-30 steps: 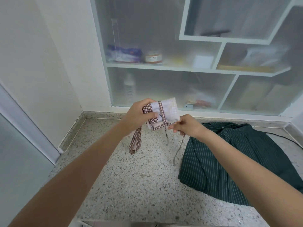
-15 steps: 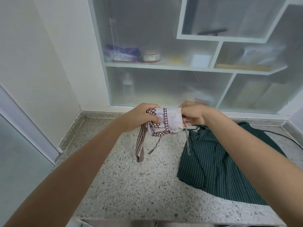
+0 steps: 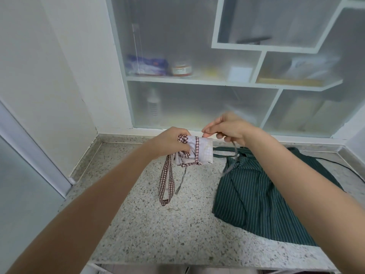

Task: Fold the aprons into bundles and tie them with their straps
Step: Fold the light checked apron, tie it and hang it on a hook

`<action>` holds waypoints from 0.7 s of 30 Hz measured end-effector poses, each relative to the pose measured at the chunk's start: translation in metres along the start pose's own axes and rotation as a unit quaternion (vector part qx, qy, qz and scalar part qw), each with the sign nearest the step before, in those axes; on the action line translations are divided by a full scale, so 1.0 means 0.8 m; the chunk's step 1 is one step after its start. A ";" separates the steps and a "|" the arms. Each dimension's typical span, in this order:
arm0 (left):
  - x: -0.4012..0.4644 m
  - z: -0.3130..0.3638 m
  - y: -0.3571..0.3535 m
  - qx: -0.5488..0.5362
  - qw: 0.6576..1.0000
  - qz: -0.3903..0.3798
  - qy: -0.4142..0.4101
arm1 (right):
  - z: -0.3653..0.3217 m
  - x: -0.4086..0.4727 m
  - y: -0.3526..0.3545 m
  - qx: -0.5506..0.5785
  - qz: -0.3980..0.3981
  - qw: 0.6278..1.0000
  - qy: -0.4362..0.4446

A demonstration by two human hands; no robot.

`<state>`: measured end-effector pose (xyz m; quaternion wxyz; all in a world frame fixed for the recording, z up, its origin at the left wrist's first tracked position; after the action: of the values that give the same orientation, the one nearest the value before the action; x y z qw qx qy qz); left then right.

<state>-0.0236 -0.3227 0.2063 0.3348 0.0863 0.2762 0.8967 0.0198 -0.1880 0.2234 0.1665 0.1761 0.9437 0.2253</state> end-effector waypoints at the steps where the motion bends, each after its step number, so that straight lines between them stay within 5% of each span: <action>1: 0.003 -0.003 0.003 0.013 1.000 0.021 -0.003 | -0.009 -0.004 0.005 -0.011 0.031 0.999 0.032; 6: 0.011 -0.014 0.016 0.027 0.993 0.111 0.028 | -0.007 -0.032 -0.014 0.146 0.057 0.987 0.039; 11: 0.012 -0.034 0.032 -0.181 0.953 0.206 0.132 | 0.046 -0.046 -0.037 0.263 0.088 0.961 -0.021; 21: 0.012 -0.036 0.019 -0.373 0.890 0.191 0.181 | 0.070 -0.034 -0.048 0.355 0.055 0.933 0.029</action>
<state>-0.0488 -0.3385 0.1907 0.1085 -0.1572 -0.0444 0.9806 0.0555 -0.2108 0.1640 0.0529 0.2683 0.9555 -0.1102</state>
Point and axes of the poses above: each hand's wrist, its own x-axis towards the middle knuckle, its own y-axis out of the back of the hand, z = x × y, the point moved 9 cm from there along x, towards the middle knuckle, and after that the axes turned 10 degrees about z, right-handed, at the moved point
